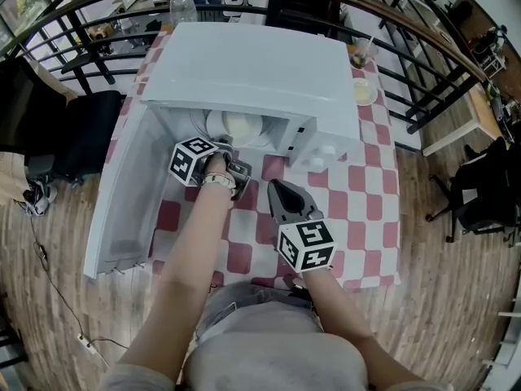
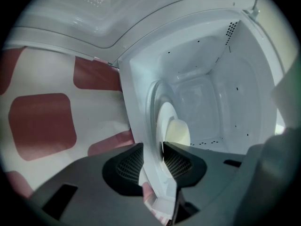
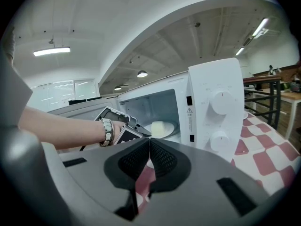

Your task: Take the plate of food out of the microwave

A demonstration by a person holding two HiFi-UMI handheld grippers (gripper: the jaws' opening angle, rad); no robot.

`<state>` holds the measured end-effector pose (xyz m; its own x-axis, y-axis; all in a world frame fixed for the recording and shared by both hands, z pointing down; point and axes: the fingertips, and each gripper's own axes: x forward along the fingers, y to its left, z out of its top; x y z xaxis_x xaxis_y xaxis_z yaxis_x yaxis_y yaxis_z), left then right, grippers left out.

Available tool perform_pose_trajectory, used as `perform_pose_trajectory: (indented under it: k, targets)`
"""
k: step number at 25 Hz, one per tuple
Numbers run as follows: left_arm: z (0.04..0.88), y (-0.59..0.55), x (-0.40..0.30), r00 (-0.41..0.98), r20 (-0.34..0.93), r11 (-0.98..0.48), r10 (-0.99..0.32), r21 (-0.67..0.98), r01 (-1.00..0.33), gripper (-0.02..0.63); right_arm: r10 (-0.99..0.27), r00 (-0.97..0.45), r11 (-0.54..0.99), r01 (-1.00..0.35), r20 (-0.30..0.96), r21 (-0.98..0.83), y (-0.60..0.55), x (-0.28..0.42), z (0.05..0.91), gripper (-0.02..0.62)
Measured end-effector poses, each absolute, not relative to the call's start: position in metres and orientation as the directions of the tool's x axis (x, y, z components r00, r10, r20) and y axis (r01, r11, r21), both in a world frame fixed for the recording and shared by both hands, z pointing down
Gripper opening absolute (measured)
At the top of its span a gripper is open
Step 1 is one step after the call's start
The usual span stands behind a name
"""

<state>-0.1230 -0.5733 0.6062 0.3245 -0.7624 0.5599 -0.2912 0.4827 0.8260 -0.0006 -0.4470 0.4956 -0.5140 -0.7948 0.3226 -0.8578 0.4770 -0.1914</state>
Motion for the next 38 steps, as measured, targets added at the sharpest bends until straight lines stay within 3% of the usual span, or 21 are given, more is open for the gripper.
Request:
perform_pose_trajectory:
  k: [21,23,27,38]
  targets:
    - [0.599,-0.569,-0.126,0.352,0.523,0.477,-0.776,0.852,-0.216,0.08,-0.805,-0.499,0.459,-0.867,0.322,-0.196,-0.443,0.01,0.497,0.026]
    - [0.595,-0.569,-0.127,0.347,0.521,0.472,-0.779,0.853,-0.222,0.045,-0.805,-0.498,0.458,-0.867,0.322,-0.195,-0.443,0.01,0.496,0.026]
    - [0.592,-0.568,-0.126,0.346,0.52,0.468,-0.781,0.854,-0.226,0.037,-0.807,-0.497,0.456,-0.868,0.319,-0.197,-0.442,0.012,0.493,0.026]
    - [0.579,-0.558,-0.121,0.345,0.344,0.306,-0.873,0.938,-0.162,0.014,-0.804,-0.508,0.464,-0.861,0.311,-0.208,-0.439,0.012,0.491,0.026]
